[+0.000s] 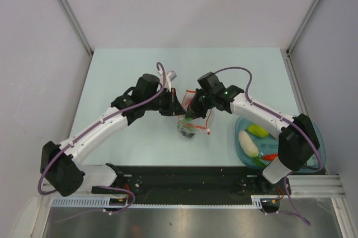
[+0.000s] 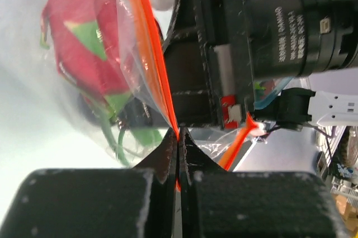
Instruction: Open the zip-top bag and remove the fake food
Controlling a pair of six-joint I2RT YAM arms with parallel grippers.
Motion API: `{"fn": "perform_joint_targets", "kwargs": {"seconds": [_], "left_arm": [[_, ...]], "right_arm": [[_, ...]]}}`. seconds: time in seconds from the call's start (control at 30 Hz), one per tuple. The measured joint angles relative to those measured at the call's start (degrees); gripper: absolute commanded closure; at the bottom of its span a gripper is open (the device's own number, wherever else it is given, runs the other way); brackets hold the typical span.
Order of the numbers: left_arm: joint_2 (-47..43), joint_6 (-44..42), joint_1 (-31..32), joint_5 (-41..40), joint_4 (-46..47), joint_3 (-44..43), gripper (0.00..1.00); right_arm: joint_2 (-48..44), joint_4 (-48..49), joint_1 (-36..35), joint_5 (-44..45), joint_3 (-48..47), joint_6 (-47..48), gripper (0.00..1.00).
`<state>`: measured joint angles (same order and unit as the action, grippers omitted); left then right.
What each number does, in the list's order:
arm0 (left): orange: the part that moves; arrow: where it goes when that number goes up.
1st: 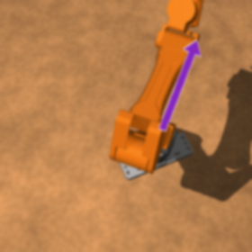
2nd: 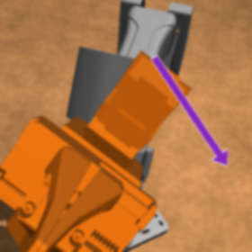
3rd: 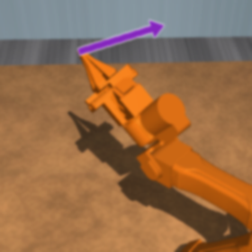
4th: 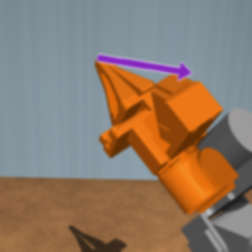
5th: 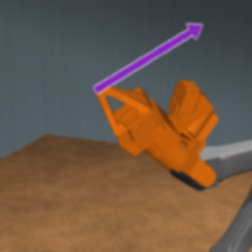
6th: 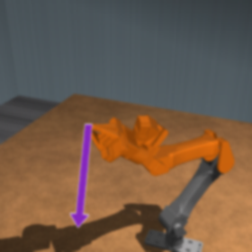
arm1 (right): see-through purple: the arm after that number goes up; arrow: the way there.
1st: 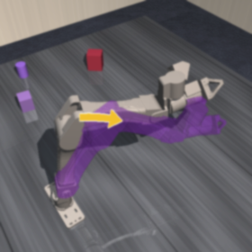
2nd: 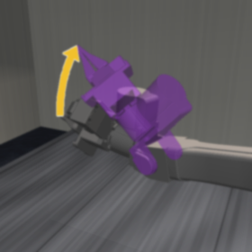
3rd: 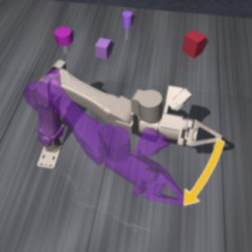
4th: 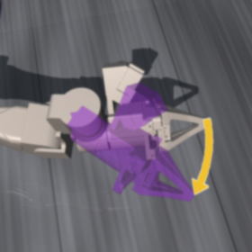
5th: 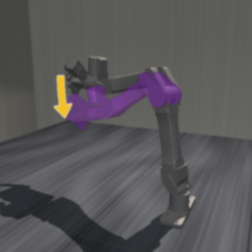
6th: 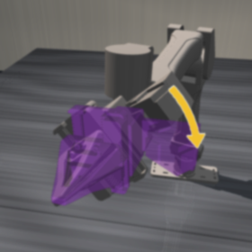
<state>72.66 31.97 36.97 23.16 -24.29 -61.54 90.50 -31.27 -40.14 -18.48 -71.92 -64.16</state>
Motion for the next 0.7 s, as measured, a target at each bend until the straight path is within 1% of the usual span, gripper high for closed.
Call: {"fn": "perform_joint_targets", "kwargs": {"seconds": [0.17, 0.33, 0.5, 0.6, 0.7], "left_arm": [[-0.7, 0.1, 0.1, -0.2, -0.2, 0.4, 1.0], [-0.5, -1.2, 0.1, -0.7, -1.6, -1.0, 1.0], [-0.6, -2.9, -0.9, -1.8, -3.5, -2.6, 1.0], [-0.6, -2.9, -2.1, -1.4, -4.0, -3.0, 1.0], [-0.6, -2.9, -2.6, -1.4, -4.6, -4.0, 1.0]], "right_arm": [[0.1, -0.7, -0.9, 0.1, -0.2, -4.8, 1.0], [-1.7, -0.6, 0.7, -4.5, -0.2, -4.8, 1.0], [-5.8, -3.5, 0.8, -9.0, -0.2, 2.6, 1.0], [-8.5, -6.4, 0.1, -10.6, -0.2, 8.4, 1.0], [-9.2, -9.8, -1.2, -10.7, -0.6, 13.6, 1.0]]}}
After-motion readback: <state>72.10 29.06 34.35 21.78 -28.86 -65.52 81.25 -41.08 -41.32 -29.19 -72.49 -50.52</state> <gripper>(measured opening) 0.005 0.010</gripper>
